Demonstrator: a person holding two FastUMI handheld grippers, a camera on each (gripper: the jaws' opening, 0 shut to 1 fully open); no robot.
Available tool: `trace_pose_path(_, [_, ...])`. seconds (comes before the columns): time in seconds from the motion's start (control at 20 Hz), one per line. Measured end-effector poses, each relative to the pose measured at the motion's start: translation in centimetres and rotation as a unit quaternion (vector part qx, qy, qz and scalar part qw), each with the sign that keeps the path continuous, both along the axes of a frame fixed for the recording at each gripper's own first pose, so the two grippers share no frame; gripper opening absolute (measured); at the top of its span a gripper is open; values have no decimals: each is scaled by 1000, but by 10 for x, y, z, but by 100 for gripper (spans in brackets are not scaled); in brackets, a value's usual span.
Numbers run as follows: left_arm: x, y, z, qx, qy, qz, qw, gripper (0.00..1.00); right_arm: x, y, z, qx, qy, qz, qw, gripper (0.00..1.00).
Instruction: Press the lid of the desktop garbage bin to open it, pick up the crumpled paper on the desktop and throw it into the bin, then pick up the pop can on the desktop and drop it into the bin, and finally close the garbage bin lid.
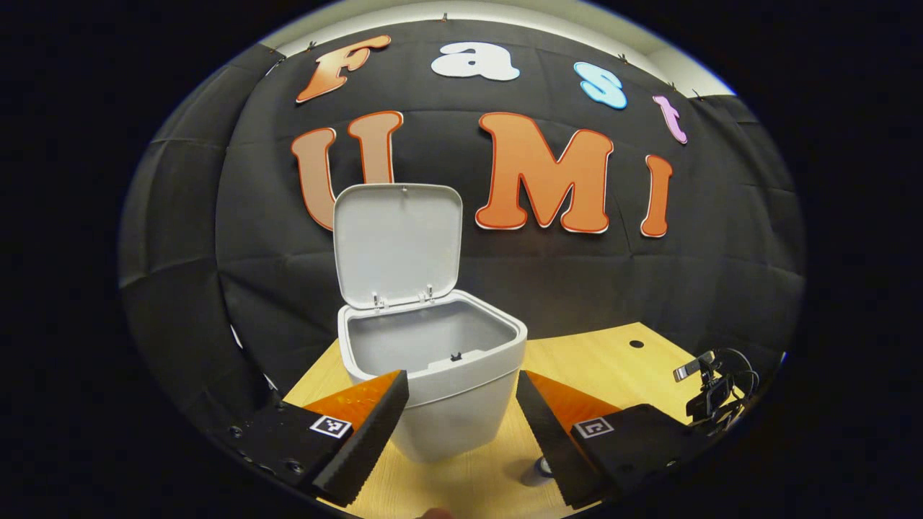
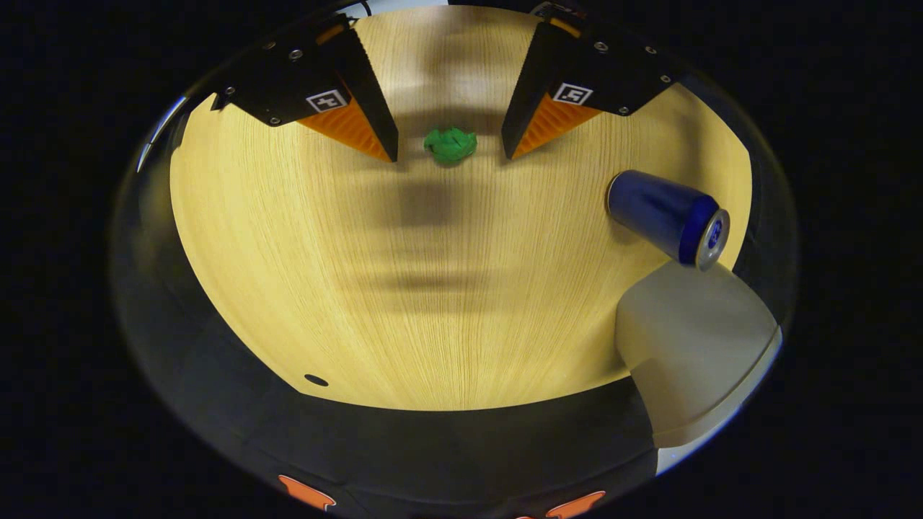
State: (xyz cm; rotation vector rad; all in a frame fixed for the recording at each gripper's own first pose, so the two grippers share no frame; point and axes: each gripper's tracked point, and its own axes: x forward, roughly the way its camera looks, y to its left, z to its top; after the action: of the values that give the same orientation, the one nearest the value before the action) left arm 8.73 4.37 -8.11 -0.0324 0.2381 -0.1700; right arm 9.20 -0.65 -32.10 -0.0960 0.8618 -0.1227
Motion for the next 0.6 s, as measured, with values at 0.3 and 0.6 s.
trace_pose_path(0.3, [-1, 6, -2, 8, 4, -11, 1000, 95, -2, -9, 7, -6, 7, -3, 1000, 58])
trace_pose_path(0.6, [0, 15, -4, 7, 8, -6, 1000, 95, -2, -24, 37, 17, 22, 4, 1000, 14])
